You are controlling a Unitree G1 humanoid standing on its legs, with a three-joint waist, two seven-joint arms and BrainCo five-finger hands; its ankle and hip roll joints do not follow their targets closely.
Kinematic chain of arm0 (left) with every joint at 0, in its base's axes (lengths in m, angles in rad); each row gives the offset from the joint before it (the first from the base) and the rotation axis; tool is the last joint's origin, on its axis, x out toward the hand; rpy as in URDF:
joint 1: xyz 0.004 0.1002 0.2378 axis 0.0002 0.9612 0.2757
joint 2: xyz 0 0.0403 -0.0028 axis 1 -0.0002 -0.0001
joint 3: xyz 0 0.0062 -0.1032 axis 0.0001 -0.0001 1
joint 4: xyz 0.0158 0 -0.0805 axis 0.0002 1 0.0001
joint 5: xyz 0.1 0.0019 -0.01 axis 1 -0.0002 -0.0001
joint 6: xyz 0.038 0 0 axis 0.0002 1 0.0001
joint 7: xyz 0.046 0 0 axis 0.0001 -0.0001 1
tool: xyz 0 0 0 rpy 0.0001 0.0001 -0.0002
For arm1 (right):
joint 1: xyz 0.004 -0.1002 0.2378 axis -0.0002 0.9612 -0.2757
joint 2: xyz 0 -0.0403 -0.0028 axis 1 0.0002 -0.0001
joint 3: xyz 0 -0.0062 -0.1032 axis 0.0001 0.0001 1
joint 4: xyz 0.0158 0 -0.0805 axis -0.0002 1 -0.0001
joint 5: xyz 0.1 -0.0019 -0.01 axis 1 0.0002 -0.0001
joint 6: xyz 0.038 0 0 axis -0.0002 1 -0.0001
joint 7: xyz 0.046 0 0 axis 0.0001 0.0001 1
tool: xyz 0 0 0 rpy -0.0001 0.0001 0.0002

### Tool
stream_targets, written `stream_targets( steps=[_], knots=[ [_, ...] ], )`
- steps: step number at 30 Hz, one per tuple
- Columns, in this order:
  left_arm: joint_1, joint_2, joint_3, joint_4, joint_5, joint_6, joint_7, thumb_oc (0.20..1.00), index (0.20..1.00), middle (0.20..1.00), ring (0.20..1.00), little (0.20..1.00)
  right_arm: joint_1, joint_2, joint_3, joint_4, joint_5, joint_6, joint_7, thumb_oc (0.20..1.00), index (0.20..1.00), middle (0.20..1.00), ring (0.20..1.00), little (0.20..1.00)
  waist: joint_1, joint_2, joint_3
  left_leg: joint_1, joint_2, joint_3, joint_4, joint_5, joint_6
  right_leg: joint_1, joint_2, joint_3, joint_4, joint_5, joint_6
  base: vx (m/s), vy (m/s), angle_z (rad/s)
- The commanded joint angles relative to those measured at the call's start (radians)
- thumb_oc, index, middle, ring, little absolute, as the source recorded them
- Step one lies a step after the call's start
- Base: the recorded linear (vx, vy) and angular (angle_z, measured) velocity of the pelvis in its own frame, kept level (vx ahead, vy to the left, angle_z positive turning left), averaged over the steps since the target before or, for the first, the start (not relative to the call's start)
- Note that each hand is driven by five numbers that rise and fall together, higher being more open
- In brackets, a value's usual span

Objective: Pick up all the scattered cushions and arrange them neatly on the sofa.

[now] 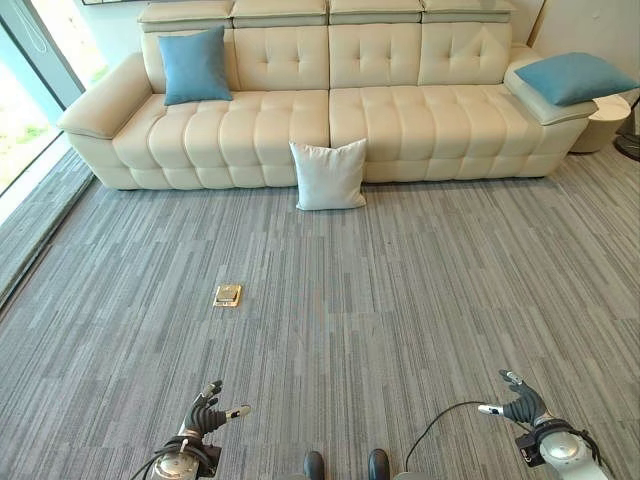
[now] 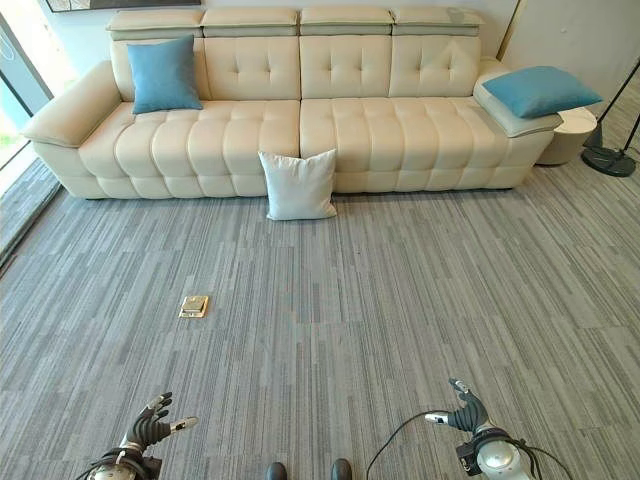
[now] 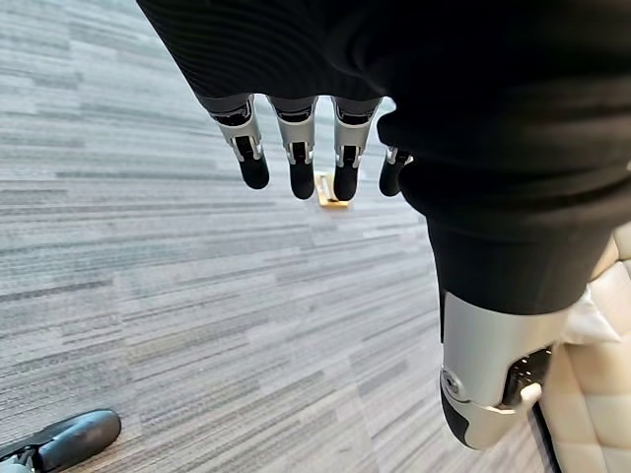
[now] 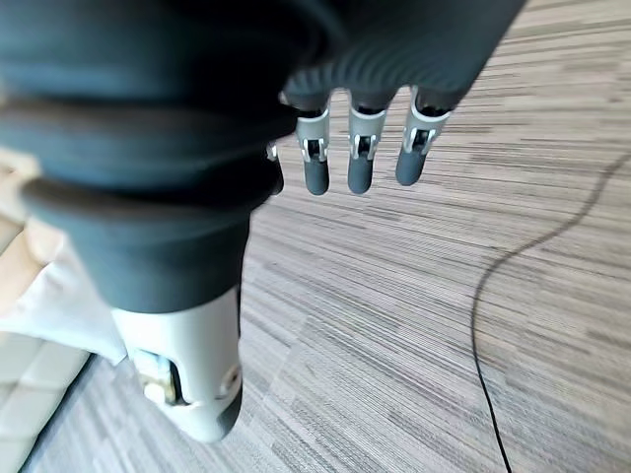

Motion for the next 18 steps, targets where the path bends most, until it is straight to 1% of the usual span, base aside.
stream_targets(
  steps=[1, 10, 18],
  knots=[
    [-0.036, 0.017, 0.036, 0.051, -0.036, -0.019, 0.000, 1.000, 1.000, 1.000, 1.000, 1.000, -0.014, 0.009, -0.024, 0.024, 0.064, -0.013, -0.021, 1.000, 1.000, 1.000, 1.000, 1.000, -0.011, -0.027, -0.028, 0.001, -0.011, 0.006, 0.009, -0.088, -0.032, -0.006, -0.027, 0.013, 0.044, -0.105, 0.070, 0.00, 0.000, 0.00],
    [-0.033, 0.005, 0.046, 0.047, -0.046, -0.011, 0.011, 1.000, 1.000, 1.000, 1.000, 1.000, -0.014, 0.039, -0.040, 0.039, 0.095, -0.007, -0.034, 1.000, 1.000, 1.000, 1.000, 1.000, -0.009, -0.030, -0.025, -0.002, -0.012, 0.003, 0.018, -0.096, -0.029, -0.008, -0.029, 0.010, 0.048, -0.107, 0.072, 0.01, 0.005, 0.00],
    [-0.033, -0.005, 0.060, 0.015, -0.074, -0.009, 0.025, 1.000, 1.000, 1.000, 1.000, 1.000, -0.023, 0.058, -0.058, 0.036, 0.122, -0.001, -0.049, 1.000, 1.000, 1.000, 1.000, 1.000, 0.000, -0.039, -0.014, -0.042, -0.022, 0.008, 0.071, -0.122, -0.017, -0.025, -0.040, 0.010, 0.070, -0.114, 0.076, 0.02, 0.018, 0.00]
  ],
)
